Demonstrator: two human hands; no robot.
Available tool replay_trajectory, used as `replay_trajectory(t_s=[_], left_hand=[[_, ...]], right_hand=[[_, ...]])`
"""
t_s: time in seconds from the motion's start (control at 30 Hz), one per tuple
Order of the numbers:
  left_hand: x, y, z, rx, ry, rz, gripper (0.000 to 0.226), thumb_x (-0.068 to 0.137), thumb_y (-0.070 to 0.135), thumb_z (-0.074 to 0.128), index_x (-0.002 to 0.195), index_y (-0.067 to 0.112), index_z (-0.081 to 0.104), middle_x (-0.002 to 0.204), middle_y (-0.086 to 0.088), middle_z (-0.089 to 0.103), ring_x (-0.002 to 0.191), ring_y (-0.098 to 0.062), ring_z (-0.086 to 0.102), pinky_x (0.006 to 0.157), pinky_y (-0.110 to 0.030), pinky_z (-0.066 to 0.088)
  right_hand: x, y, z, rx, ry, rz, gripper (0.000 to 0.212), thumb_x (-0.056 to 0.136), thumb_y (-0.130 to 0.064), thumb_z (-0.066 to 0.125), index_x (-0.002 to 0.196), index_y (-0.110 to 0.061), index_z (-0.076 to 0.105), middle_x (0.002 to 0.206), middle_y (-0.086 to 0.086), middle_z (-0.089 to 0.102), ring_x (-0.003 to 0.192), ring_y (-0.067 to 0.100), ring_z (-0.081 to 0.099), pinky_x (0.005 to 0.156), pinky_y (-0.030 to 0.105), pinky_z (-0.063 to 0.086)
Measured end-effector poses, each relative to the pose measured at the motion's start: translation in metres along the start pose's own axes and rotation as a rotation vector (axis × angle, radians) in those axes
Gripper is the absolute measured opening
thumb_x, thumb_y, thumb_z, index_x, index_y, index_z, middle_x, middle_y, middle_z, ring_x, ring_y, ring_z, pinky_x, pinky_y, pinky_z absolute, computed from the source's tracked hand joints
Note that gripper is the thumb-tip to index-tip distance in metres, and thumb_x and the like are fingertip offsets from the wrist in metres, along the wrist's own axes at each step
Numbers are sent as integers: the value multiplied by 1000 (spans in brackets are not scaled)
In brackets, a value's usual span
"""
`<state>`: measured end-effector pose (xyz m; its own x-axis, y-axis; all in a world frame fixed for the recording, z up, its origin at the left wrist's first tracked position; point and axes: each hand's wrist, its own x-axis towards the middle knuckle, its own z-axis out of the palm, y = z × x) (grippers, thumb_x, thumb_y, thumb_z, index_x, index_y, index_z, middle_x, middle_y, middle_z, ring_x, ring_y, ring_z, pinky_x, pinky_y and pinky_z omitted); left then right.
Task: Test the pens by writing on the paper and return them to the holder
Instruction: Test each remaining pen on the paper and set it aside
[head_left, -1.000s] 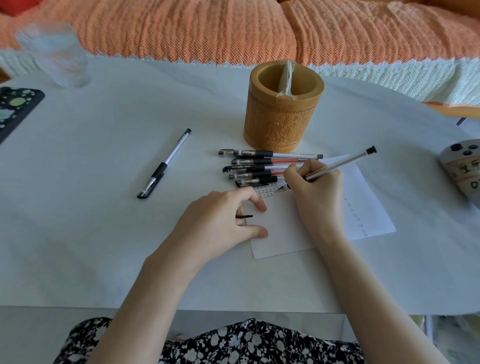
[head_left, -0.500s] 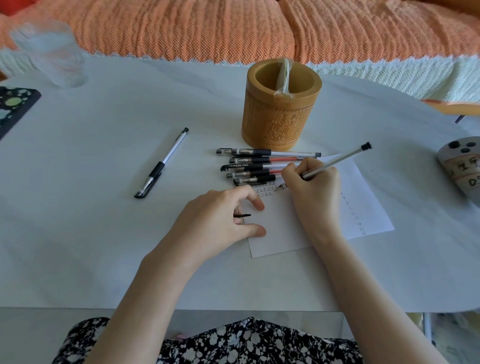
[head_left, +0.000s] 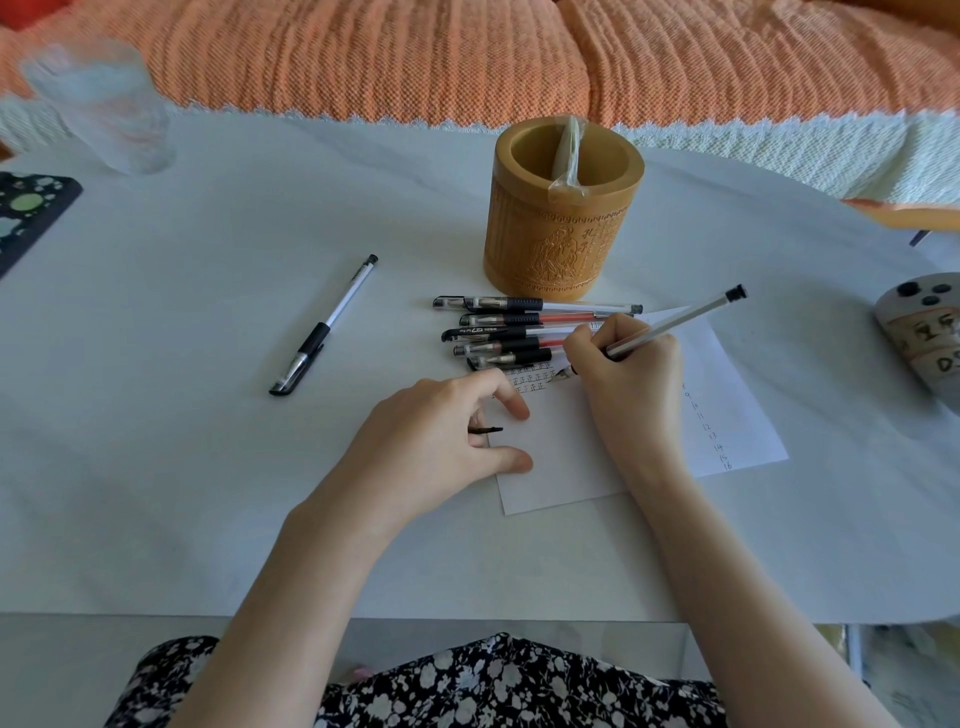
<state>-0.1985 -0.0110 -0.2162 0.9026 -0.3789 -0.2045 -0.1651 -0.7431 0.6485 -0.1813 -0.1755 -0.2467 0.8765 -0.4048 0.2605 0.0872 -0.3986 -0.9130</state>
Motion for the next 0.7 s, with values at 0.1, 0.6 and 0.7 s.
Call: replay_trajectory(t_s=[0.1,0.6,0.7], left_hand=[[0,-1,0,0,3,-3,29,68,44,76,89,40,57,56,10,45,51,8,47,53,-20,29],[1,0,0,7,5,-5,29,68,44,76,89,40,56,56,10,46,52,7,47,53,-20,28],[1,0,0,1,6,-6,28,68,43,76,88,40,56,56,10,46,51,7,47,53,-20,28]], right_hand=[[0,0,0,-6,-5,-6,39,79,-6,58,52,-14,31,40,-8,27,46,7,24,44,17,20],[0,-1,-1,8,-22,7,41,75,-2,58,50,-17,28,39,-9,25,47,7,23,44,16,18],[0,0,0,19,-15,12,41,77,-3,57,51,-17,29,40,-9,25,46,6,23,44,16,19]])
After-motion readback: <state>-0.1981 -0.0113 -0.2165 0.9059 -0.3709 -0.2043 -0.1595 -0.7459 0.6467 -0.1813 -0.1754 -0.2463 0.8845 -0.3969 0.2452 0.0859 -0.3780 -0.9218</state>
